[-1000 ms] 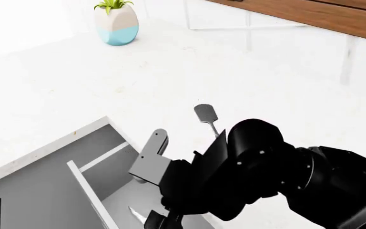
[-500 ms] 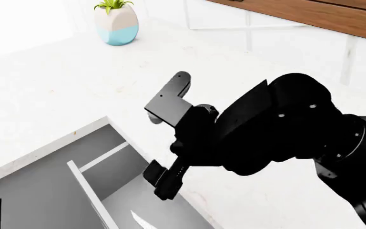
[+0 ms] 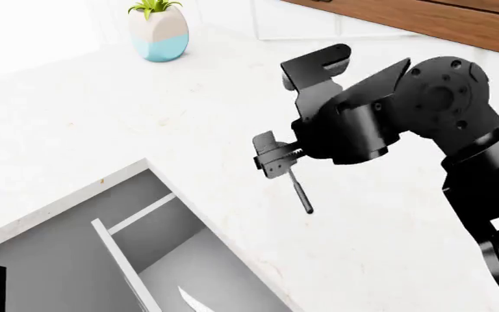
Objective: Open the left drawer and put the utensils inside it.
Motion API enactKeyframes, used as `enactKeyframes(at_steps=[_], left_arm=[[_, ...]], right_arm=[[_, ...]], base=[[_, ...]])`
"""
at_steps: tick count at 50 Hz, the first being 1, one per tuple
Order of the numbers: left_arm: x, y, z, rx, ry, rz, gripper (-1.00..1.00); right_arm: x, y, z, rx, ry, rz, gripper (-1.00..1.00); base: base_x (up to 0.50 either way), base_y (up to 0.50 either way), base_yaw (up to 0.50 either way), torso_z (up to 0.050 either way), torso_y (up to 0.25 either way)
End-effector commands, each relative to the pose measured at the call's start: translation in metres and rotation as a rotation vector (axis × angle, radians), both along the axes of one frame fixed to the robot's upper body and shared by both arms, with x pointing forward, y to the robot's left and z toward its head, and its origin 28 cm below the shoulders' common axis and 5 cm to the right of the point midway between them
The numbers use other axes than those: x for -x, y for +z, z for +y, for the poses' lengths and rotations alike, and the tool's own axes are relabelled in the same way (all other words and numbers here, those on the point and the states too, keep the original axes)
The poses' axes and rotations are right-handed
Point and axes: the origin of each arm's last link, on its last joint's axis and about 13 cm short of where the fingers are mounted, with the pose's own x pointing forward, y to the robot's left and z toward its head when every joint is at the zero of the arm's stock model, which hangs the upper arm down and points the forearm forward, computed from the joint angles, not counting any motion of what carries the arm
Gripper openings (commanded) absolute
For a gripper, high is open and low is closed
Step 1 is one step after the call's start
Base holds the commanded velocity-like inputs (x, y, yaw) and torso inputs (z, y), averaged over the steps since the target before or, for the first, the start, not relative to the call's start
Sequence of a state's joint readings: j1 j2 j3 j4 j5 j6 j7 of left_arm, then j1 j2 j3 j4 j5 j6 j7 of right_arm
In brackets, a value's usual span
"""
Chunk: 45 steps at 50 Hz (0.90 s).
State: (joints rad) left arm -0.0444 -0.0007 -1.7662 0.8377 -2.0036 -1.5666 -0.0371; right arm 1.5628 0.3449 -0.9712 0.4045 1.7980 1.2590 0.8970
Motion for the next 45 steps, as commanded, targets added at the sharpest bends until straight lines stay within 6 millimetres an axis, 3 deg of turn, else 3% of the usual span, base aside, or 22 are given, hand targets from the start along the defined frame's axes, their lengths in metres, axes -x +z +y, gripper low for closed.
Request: enactKeyframes(at_steps=[1, 12, 24, 45], left_arm=[[0.0, 0.0, 0.0, -0.001, 0.0, -0.001, 1.0], [-0.001, -0.001, 0.0, -0.001, -0.001, 0.005, 1.0], [-0.001, -0.002, 0.001, 0.002, -0.001, 0.009, 1.0], [-0.002, -0.001, 0.001, 0.001, -0.004, 0.01, 1.0]], right_arm=[[-0.006, -0.001, -0.001, -0.003, -0.188, 0.095, 1.0], [-0.01, -0.025, 0.005, -0.058, -0.203, 0.158, 1.0], [-0.027, -0.051, -0.003, -0.077, -0.249, 0.228, 1.0], [-0.024, -0.088, -0.005, -0.074, -0.163, 0.385, 1.0]], base=[[0.0, 0.0, 0.0, 0.0, 0.0], [0.0, 0.0, 0.0, 0.0, 0.0], [0.0, 0.0, 0.0, 0.0, 0.0], [0.0, 0.0, 0.0, 0.0, 0.0]])
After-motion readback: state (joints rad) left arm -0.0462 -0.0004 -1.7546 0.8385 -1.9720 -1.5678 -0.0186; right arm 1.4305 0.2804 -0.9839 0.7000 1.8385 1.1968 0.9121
